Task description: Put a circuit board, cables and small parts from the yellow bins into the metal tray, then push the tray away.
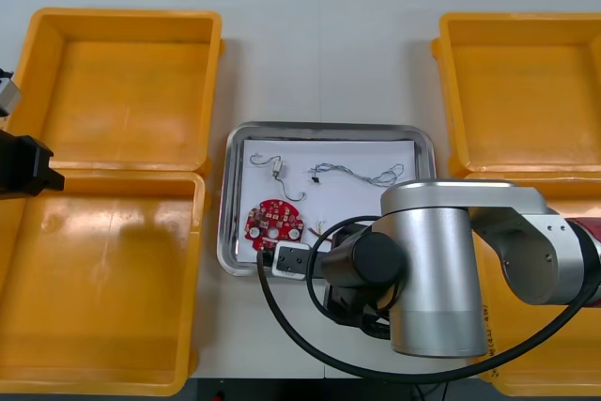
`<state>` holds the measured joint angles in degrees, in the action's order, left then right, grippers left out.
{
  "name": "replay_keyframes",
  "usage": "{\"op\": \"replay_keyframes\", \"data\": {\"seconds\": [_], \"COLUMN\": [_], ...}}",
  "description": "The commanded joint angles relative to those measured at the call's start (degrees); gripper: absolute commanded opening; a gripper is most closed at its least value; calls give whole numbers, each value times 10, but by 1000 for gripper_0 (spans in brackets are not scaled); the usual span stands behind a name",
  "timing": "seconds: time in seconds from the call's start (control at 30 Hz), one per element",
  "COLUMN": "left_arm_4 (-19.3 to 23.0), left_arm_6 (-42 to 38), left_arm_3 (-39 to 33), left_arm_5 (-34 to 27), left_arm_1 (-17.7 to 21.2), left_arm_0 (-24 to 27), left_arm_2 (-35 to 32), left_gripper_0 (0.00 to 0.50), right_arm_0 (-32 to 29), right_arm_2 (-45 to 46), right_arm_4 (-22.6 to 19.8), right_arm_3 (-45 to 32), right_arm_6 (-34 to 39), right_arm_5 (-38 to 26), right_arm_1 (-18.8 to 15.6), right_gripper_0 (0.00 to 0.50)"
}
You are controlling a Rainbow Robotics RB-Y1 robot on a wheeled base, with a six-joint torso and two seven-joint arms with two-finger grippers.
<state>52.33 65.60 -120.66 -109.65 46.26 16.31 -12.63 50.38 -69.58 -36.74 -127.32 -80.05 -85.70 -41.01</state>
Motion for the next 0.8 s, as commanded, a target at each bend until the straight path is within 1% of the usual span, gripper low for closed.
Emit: {"op": "replay_keyframes", "data": {"seconds": [0.03, 0.23, 0.3, 0.43, 0.8], "left_arm_4": [5, 5, 5, 5, 5], "left_arm_6": [55, 55, 55, 55, 55], "left_arm_3": [-19, -19, -19, -19, -19], "left_arm_5": [-3, -3, -3, -3, -3], "left_arm_1": [26, 26, 26, 26, 26], "left_arm_0": [-8, -8, -8, -8, -8], "left_arm_2": [-18, -18, -18, -18, -18], "left_gripper_0": [500, 500, 500, 500, 500], "right_arm_0": [28, 29, 31, 36, 35], "right_arm_2": [-29, -48, -64, -89, -93], "right_arm_4": [20, 45, 66, 94, 99], "right_arm_3": [15, 44, 54, 73, 81], "right_arm_6": [-33, -40, -40, -34, -34], "right_arm_5": [4, 4, 9, 18, 18], "right_arm_1": [30, 56, 64, 73, 67], "right_gripper_0": [500, 500, 500, 500, 500]}}
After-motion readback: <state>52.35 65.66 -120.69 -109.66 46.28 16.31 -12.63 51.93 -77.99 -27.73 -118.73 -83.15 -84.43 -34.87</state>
